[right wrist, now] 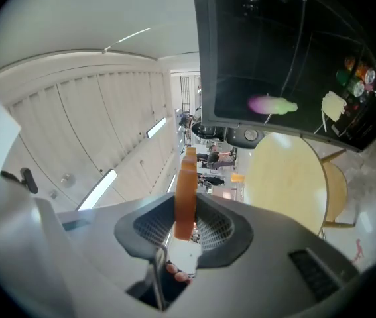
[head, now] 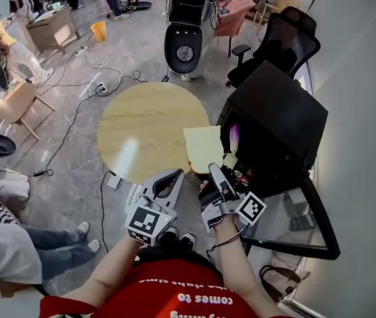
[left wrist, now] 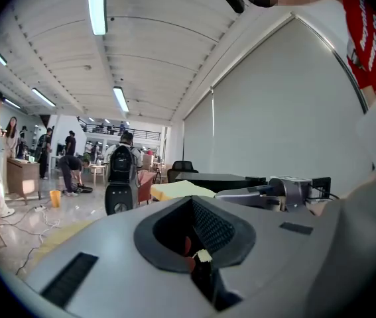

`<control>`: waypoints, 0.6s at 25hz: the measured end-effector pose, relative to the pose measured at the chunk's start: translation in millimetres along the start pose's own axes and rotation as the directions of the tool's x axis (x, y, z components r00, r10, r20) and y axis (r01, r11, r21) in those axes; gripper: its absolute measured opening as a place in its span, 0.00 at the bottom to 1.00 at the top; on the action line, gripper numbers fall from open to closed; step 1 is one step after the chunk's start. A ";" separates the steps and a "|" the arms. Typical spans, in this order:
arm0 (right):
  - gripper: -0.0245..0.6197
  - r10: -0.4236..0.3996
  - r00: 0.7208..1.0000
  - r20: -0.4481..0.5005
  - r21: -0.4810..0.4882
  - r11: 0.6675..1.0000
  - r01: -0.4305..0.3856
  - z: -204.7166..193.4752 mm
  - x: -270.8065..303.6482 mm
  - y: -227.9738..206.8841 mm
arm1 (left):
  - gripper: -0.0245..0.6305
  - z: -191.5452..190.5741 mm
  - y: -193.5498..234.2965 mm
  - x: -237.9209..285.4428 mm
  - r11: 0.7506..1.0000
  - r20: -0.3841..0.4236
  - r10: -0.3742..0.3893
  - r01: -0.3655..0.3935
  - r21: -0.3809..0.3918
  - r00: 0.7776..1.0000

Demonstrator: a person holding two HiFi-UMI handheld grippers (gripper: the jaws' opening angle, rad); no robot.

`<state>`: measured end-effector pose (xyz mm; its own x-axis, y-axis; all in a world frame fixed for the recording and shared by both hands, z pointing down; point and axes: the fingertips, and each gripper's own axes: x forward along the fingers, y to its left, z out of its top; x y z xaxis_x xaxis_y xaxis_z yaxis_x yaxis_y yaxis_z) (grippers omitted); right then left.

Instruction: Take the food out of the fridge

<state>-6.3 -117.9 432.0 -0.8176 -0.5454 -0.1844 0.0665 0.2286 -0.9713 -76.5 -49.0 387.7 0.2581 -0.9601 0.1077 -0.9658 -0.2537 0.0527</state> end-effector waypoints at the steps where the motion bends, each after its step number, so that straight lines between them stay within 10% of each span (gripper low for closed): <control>1: 0.18 0.002 1.000 -0.021 0.006 1.000 -0.001 -6.5 6.6 -1.9 | 0.05 -1.0 6.7 -3.9 1.000 0.000 0.020 -0.020 -0.001 1.000; 15: 0.18 -0.020 0.966 -0.258 0.077 0.996 0.041 -87.7 82.6 -30.6 | 0.05 -13.0 94.2 -60.8 0.958 -0.027 0.278 -0.280 -0.066 0.960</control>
<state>-126.0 -99.2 459.7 -0.9388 -0.3230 -0.1202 0.0771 0.1431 -0.9867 -182.8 -13.0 399.0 -0.0205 -0.9892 0.1451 -0.9957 0.0333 0.0862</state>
